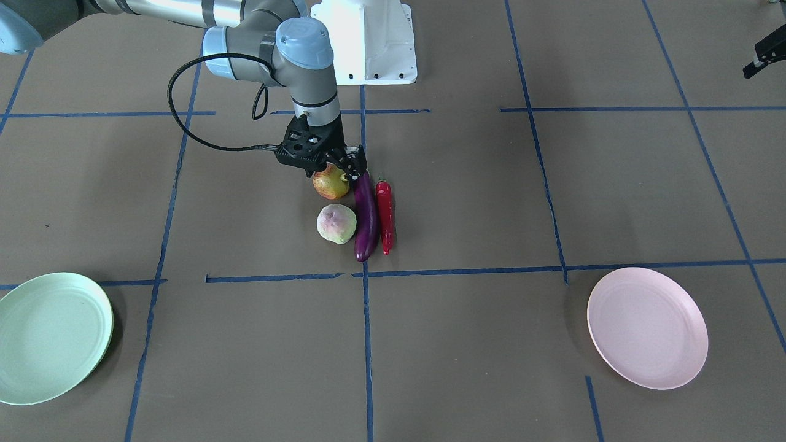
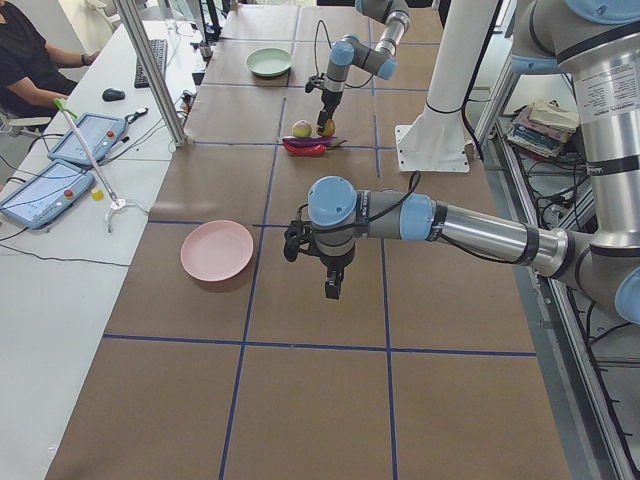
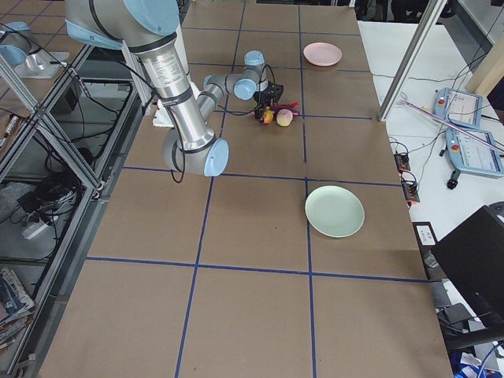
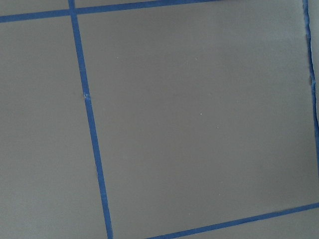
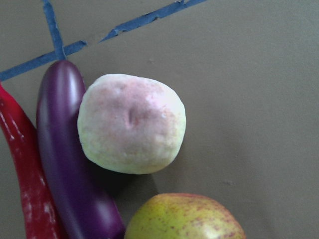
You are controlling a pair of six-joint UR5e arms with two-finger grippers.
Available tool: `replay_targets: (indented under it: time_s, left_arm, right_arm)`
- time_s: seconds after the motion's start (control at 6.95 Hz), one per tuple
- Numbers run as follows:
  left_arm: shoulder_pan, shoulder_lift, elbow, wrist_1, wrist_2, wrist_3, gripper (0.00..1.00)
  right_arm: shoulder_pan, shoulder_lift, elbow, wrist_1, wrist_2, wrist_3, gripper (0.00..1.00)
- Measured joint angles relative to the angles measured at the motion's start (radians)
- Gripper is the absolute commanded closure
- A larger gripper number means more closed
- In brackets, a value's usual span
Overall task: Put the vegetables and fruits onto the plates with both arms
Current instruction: 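Release the pear on the green plate while the left gripper reaches the eggplant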
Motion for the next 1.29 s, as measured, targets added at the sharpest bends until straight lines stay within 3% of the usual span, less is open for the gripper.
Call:
replay_targets:
  time_s: [0.14, 0.29, 0.72, 1.01, 1.15, 1.29]
  left_arm:
    - [0.0, 0.0, 0.0, 0.0, -0.001, -0.005, 0.0]
    - [0.001, 0.0, -0.001, 0.0, -0.001, -0.008, 0.0]
    - [0.031, -0.022, -0.004, -0.04, -0.004, -0.095, 0.0]
    - [0.203, -0.108, 0.003, -0.208, 0.002, -0.457, 0.0]
    - [0.314, -0.199, 0.007, -0.268, 0.028, -0.678, 0.0]
    - [0.448, -0.323, 0.01, -0.294, 0.111, -0.896, 0.0]
  right_arm:
    - [-0.001, -0.004, 0.001, -0.001, -0.001, 0.001, 0.77]
    - [0.001, -0.005, 0.003, -0.001, -0.001, 0.002, 1.0]
    - [0.056, -0.042, 0.076, -0.022, 0.004, -0.007, 1.0]
    - [0.157, -0.092, 0.13, -0.076, 0.012, -0.129, 1.0]
    - [0.241, -0.13, 0.129, -0.084, 0.026, -0.278, 1.0]
    - [0.352, -0.166, 0.101, -0.083, 0.063, -0.464, 1.0]
